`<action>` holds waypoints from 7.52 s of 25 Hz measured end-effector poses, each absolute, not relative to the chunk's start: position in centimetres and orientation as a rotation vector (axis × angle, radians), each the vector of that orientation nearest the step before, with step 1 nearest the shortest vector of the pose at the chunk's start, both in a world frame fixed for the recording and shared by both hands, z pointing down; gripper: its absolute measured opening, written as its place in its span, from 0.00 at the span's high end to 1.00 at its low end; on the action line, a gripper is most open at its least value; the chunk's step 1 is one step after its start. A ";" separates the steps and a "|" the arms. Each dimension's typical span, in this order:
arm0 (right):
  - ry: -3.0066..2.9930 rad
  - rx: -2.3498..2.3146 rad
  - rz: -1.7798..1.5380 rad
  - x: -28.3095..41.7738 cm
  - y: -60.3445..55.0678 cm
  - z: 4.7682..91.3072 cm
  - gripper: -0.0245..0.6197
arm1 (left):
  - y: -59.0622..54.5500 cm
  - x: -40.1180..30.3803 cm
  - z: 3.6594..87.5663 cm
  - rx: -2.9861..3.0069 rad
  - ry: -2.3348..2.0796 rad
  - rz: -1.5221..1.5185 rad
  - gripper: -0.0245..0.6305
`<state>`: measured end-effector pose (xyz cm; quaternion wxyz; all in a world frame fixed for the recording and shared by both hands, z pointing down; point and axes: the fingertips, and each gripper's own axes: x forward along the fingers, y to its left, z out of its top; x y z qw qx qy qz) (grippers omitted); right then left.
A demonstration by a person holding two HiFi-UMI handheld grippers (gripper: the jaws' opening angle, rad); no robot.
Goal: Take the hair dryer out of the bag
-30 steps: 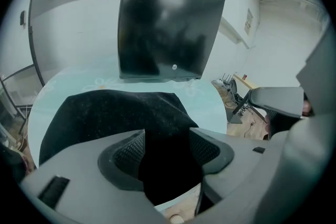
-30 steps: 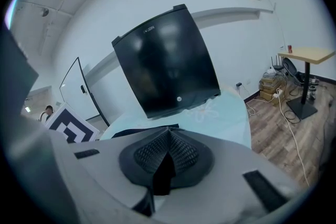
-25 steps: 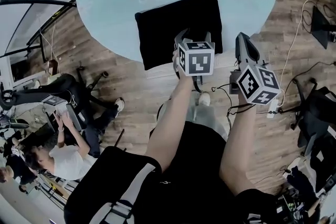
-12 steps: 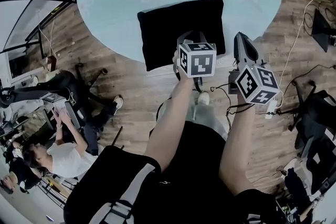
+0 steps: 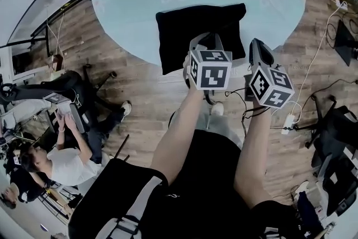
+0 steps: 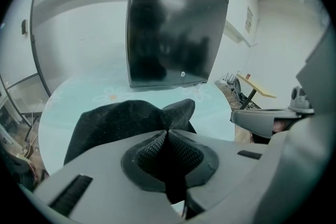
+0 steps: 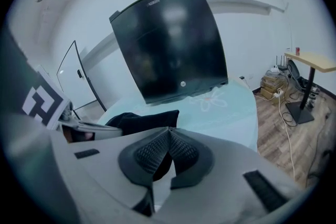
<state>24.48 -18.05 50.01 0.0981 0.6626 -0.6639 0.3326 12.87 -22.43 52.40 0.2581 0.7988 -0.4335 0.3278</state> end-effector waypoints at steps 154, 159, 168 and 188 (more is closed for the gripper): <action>-1.880 1.882 1.663 25.3 -10.9 55.0 0.92 | -27.6 -6.0 49.5 2.307 -1.466 0.652 0.89; -1.921 1.717 1.628 21.4 -9.9 55.0 0.91 | -26.7 -2.8 49.4 2.346 -1.397 0.624 0.91; -1.943 1.455 1.450 17.6 -9.3 56.5 0.90 | -24.8 1.3 47.1 2.391 -1.379 0.544 0.94; -2.525 1.585 0.724 17.6 -12.1 37.0 0.95 | -15.2 6.8 31.2 2.587 -1.589 0.176 0.94</action>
